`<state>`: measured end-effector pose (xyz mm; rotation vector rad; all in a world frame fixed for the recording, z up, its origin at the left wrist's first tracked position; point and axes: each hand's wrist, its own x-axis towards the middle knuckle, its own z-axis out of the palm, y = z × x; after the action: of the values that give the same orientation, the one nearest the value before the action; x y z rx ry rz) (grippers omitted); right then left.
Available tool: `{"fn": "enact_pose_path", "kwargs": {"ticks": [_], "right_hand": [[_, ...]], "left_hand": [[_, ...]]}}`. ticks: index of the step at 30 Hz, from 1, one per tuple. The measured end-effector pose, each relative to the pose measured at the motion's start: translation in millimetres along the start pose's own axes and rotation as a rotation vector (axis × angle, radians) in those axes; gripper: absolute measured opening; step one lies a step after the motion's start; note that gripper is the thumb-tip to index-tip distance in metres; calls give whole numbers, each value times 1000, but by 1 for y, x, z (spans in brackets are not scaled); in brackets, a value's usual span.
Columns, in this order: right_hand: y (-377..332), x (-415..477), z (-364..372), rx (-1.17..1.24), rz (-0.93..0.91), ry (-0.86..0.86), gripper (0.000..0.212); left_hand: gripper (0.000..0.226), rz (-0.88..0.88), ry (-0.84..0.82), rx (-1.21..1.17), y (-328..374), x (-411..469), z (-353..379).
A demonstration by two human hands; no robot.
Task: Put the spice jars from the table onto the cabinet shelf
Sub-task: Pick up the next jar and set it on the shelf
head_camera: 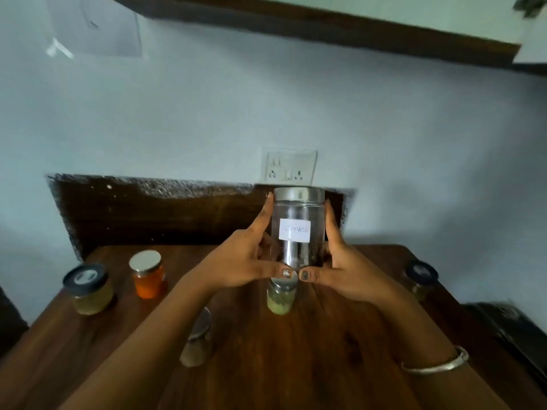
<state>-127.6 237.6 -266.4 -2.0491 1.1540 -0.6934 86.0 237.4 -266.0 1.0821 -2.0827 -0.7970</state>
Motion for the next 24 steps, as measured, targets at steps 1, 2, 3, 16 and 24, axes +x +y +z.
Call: {"fn": "enact_pose_path", "kwargs": {"ticks": [1,2,3,16,24], "right_hand": [[-7,12,2,-3,-17,4,118],[-13,24,5,-16,-33,11,118],[-21,36,6,-39,-48,24,118],[-127,173,-29,-386,-385,596,112],[-184,238,-89,-469,-611,856,96]], "left_hand": [[119,7,19,17,-1,1,-14],[119,20,38,43,-2,2,-28],[119,43,56,83,-3,4,-42],[105,311,517,433,16,82,-180],[94,440,780,475,56,149,-249]]}}
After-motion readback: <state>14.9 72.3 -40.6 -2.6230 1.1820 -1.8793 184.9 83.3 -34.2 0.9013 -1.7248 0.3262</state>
